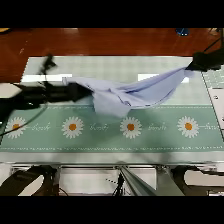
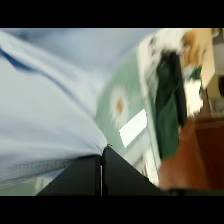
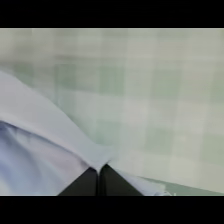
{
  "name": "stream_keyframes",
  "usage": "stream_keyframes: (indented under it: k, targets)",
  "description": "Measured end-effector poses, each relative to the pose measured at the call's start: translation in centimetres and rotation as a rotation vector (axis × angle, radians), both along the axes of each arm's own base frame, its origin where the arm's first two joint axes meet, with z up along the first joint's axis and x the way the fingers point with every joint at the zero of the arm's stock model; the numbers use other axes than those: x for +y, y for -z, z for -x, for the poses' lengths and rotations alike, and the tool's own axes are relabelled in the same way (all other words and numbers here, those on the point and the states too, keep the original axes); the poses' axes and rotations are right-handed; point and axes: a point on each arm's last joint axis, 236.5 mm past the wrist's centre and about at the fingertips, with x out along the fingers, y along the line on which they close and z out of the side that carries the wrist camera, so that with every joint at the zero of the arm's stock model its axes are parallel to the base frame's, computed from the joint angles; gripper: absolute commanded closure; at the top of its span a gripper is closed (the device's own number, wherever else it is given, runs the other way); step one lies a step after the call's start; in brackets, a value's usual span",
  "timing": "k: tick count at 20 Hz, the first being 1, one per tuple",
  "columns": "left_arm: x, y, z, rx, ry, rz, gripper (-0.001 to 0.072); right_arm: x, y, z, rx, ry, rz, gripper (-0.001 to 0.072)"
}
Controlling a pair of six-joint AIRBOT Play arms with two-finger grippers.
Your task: Fold the shirts.
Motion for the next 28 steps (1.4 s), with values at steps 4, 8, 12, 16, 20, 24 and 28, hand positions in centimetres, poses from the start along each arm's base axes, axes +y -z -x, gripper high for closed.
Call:
stream_keyframes:
  k: [4, 8, 12, 16, 20, 24, 28]
  targets:
    - [5.5, -16.0, 1.3, -0.435, -0.158, -0.06, 0.069, 0.6, -10.3, 0.4, -0.305, 0.05, 0.001, 0.0693]
    - [10.0, -28.4, 6.3, -0.803, -0.35, -0.205, 0.0689, 0.3, -24.0, 4.5, -0.719, 0.151, 0.082, 0.0693]
    - [11.2, -36.3, 12.7, -1.061, -0.462, -0.279, 0.0689, -0.9, -33.4, 11.8, -0.995, 0.286, 0.185, 0.0693]
    - [10.9, -37.9, 15.7, -1.131, -0.471, -0.325, 0.0689, -3.2, -33.3, 16.0, -0.952, 0.384, 0.313, 0.0693]
    - [10.4, -34.4, 14.7, -1.013, -0.388, -0.388, 0.0689, -4.9, -26.8, 16.5, -0.673, 0.388, 0.37, 0.0693]
    - [10.1, -32.3, 14.4, -0.944, -0.339, -0.418, 0.0689, -3.3, -22.8, 17.0, -0.505, 0.299, 0.338, 0.0693]
    - [10.0, -31.5, 14.4, -0.926, -0.315, -0.436, 0.0689, -3.5, -21.4, 17.6, -0.435, 0.286, 0.353, 0.0693]
